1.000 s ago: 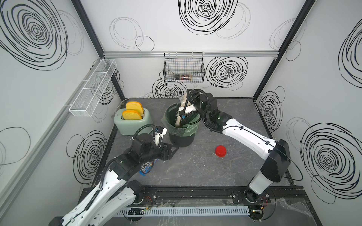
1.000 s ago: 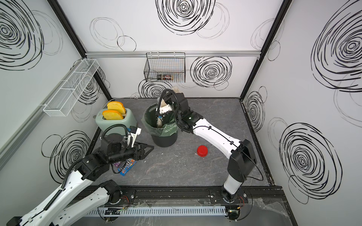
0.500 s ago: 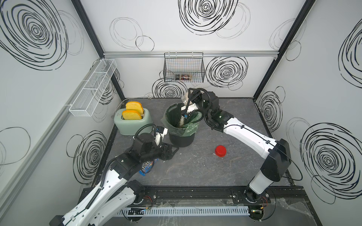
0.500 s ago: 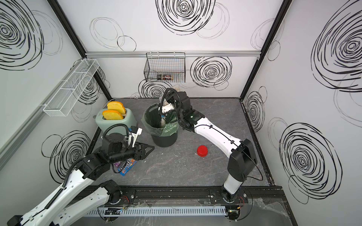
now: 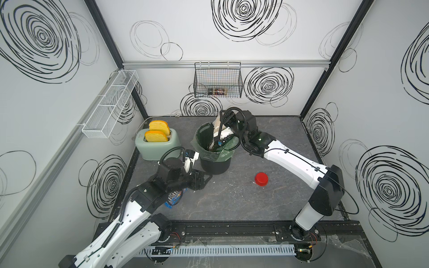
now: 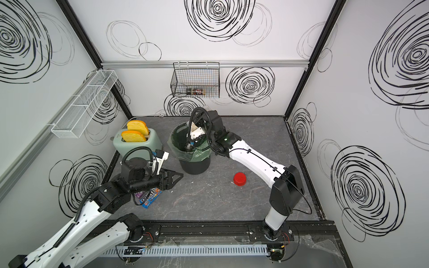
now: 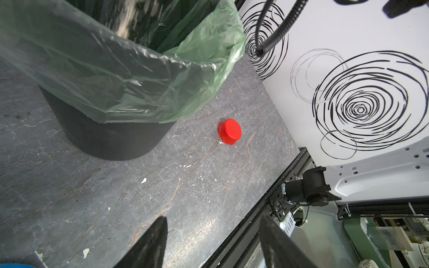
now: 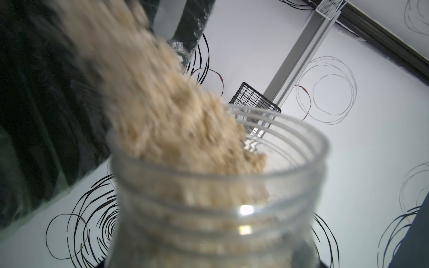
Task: Empty expired oatmeal from jars
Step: Pour the expired oatmeal into the trash bin.
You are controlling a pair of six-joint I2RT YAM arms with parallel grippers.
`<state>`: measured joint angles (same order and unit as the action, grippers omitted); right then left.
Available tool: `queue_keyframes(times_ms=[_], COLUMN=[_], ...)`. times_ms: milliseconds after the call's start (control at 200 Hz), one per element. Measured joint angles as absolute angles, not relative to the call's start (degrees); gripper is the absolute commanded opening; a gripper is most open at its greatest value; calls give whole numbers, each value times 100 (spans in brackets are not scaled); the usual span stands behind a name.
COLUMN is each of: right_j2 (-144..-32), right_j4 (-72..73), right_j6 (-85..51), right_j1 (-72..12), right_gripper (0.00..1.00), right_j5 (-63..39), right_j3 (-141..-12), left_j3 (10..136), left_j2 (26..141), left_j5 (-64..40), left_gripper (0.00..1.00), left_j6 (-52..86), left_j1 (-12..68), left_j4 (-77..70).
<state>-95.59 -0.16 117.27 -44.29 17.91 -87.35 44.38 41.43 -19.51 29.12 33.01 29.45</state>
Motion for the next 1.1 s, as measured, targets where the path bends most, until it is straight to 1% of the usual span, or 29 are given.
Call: queue_keyframes(times_ms=[405, 630, 735, 850, 986, 1101], right_j2=[-9574, -9830, -9937, -9933, -9804, -9605], right_j4=[-196, -189, -263, -261, -78, 355], right_j6=[11550, 11406, 11391, 11432, 11646, 11815], right_j1=[-4333, -4425, -4536, -4556, -4375, -4185], right_gripper=[51, 51, 49, 45, 47, 46], right_j5=[1658, 1761, 1721, 1732, 1671, 1588], right_j3=[-8831, -9244, -9524, -9662, -9548, -9172], left_j3=[4445, 4453, 4469, 4469, 4482, 4525], left_j2=[4171, 4228, 4241, 4228, 4215, 4180], left_j5=[-1990, -2016, -2023, -2029, -2029, -2032], left_gripper=[67, 68, 68, 68, 68, 68], left_j6=[2893, 2875, 2853, 2849, 2832, 2818], left_j1=[3301, 3301, 3301, 3301, 3301, 3301], left_j4=[2816, 2812, 2810, 2812, 2814, 2842])
